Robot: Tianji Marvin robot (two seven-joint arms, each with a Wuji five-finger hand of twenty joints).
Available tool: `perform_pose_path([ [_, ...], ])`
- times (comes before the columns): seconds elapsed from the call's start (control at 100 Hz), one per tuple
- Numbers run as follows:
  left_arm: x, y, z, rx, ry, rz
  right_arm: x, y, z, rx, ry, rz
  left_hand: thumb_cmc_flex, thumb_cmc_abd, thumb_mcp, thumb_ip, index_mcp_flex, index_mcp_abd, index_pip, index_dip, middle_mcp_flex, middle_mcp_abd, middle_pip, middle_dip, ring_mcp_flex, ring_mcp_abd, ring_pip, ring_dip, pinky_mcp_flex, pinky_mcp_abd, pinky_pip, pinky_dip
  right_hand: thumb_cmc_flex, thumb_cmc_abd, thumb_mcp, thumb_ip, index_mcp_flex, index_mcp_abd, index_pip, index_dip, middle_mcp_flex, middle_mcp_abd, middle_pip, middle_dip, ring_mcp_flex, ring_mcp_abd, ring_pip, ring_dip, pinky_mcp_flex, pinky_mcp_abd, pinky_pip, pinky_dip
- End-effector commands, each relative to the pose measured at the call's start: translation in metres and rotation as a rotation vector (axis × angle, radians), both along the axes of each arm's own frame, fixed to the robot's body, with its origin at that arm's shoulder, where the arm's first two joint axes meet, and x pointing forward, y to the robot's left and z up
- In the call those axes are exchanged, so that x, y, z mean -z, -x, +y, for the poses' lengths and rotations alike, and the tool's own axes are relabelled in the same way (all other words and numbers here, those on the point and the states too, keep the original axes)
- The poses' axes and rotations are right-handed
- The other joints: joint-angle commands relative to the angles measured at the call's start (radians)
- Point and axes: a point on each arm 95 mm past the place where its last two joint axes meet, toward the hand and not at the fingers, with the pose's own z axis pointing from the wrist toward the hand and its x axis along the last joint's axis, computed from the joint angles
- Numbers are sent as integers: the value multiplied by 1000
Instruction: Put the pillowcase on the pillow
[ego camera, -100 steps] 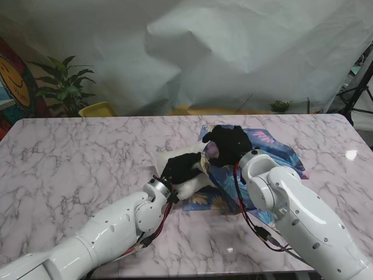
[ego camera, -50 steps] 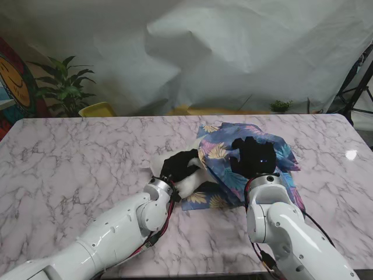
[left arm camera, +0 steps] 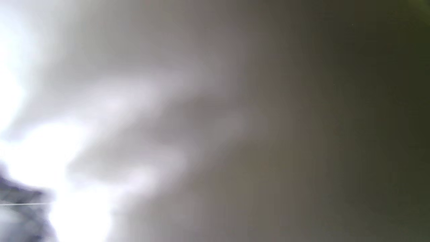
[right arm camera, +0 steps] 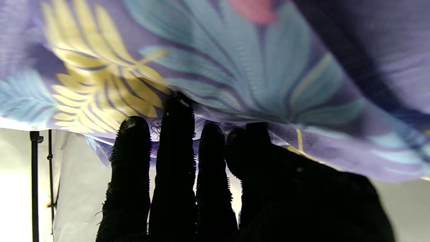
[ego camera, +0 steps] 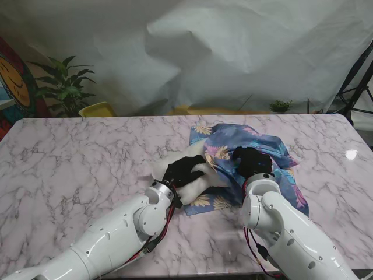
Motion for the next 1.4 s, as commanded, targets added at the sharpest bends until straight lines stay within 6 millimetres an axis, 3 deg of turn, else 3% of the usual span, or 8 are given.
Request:
perform_pose_path([
  [0.0,0,4,-4,44,-5,13,2,-6,2,-10,7,7,188,197,96,64,2,-26,53,-32,-27,-29,-21,-20,36,-202,72,-3,-1,-81,104,6,61,-7,27,-15,-14,-23,20,9,6,-11,-2,-11,16,-15,-28,-6,13,11,23,18],
  [0.24,3,8,-3,127,-18,55,17,-26,2,-31,-72,-8,169,166,-280,102,-57,6,10,-161,-81,-13,-134,30,-34,-164,5,14,-79,-58,48,39,82,-12,20,-21,-14,-6,36,9,13,2,11,-11,21,-27,-30,-11,44,11,34,14],
  [0.46,-2,12,-5,70,-29,59,21,-37,9,-56,-130,-28,140,151,-275,123,-27,37,75,-117,-21,-12,47,22,75,-242,85,1,51,-111,128,8,90,-19,1,-28,-7,12,48,8,18,11,22,-10,22,-33,-21,-13,66,17,41,2],
  [0.67,-3,8,-6,-6,-77,54,6,-21,11,-60,-105,-109,174,152,-286,110,6,74,101,-137,80,-11,147,43,202,-299,112,-23,192,-150,165,-28,-272,0,-12,31,-21,16,56,-86,-23,-3,11,-12,-67,-23,-44,-36,-39,38,-4,-32],
  [0.93,2,6,-6,-131,-97,100,-17,23,10,3,-20,-240,176,156,-283,118,10,123,98,-148,155,-47,217,29,301,-308,101,-53,257,-175,214,-39,-444,82,-116,58,-98,43,-30,-56,-136,22,-20,-25,-242,9,-72,-68,-181,21,-72,-52],
  [1.17,-1,3,-9,-218,-70,117,-24,67,16,141,-83,-74,163,161,-285,123,3,121,87,-158,145,-64,219,15,294,-302,87,-60,253,-174,203,-50,-390,397,-597,94,18,106,-130,-11,70,76,-52,-9,-59,84,-13,-6,-73,87,-22,16],
  [1.27,-3,4,-10,-196,-22,144,-17,67,17,165,-218,-18,127,166,-282,128,-1,103,25,-199,99,-59,144,-29,211,-230,48,-66,211,-100,128,-99,-376,463,-772,109,7,136,-174,-18,75,101,-76,-25,-44,119,-30,-2,-58,130,-28,18],
  [1.39,-4,10,-8,-139,28,234,-7,59,12,177,-297,29,-73,210,-280,133,-8,131,-216,-200,-38,15,-78,-131,-37,22,-228,-106,-90,130,-122,-109,-350,563,-962,125,-74,166,-243,-60,25,122,-126,-63,-94,157,-91,-35,-82,164,-61,-17],
])
